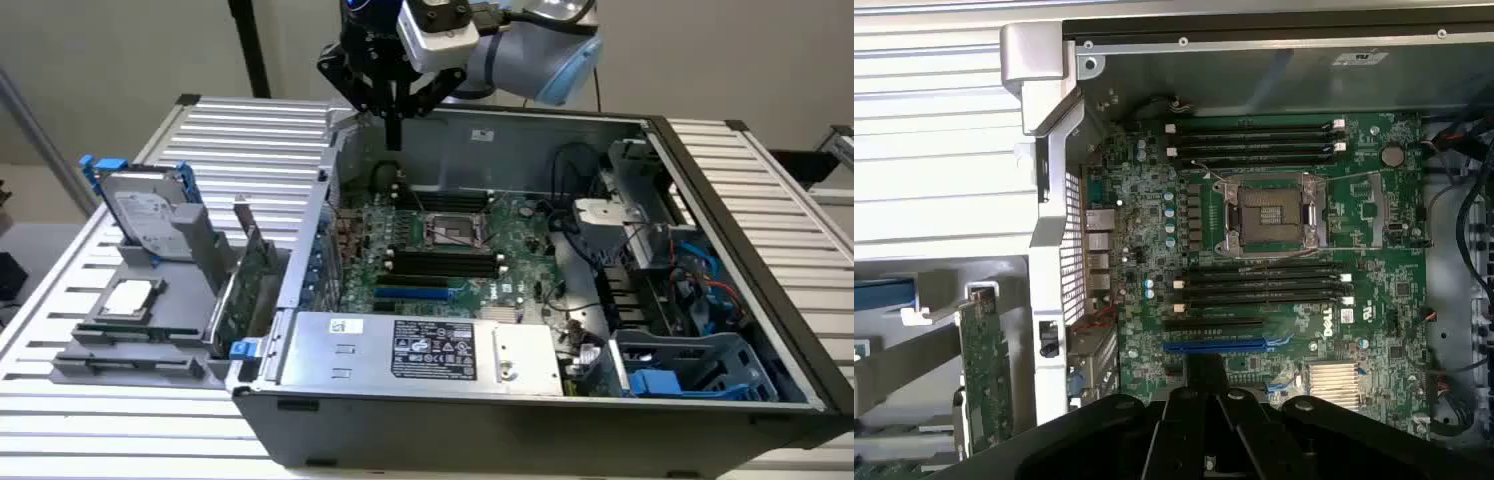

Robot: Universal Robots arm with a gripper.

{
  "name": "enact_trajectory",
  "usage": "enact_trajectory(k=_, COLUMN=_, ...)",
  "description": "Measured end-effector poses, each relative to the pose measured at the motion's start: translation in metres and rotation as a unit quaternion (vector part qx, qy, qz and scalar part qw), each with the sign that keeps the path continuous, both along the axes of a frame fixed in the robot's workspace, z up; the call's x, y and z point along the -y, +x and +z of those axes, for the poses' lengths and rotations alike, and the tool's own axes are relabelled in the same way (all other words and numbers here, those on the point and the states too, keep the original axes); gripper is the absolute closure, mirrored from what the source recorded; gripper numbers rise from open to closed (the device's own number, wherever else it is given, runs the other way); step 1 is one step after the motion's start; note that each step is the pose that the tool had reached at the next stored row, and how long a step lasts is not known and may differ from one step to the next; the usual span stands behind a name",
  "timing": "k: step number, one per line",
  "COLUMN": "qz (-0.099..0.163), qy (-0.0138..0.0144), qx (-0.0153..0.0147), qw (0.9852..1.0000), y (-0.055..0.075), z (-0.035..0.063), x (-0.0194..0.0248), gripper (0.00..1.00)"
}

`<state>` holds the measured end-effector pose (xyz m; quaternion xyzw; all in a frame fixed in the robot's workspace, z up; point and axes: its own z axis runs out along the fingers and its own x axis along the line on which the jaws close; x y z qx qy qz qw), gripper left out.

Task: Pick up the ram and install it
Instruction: 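Reach for the ram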

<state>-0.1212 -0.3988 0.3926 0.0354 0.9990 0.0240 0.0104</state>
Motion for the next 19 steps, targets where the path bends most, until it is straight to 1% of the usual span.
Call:
enact_trajectory(k=13, qz=0.0, qy=0.0, qx=0.0, qw=1.0, y=0.0, z=0.0, x=0.0, gripper=1.0)
enact_trajectory(k=14, qz=0.0, qy=-0.0001, qx=-0.0001, qw=1.0, y=0.0, z=0.0001, x=0.0008, gripper=1.0)
enact_trajectory(k=15, qz=0.0, qy=-0.0001, qx=-0.0001, qw=1.0, y=0.0, z=0.0001, x=0.0028, gripper=1.0)
enact_trajectory(k=17, qz=0.0, qy=0.0, qx=0.0, qw=1.0, y=-0.006, z=-0.0001, x=0.0158, gripper=1.0)
enact_trajectory(k=19, qz=0.0, qy=0.0, qx=0.0001, qw=1.0, y=-0.011, z=-0.0003, x=0.022, gripper=1.0)
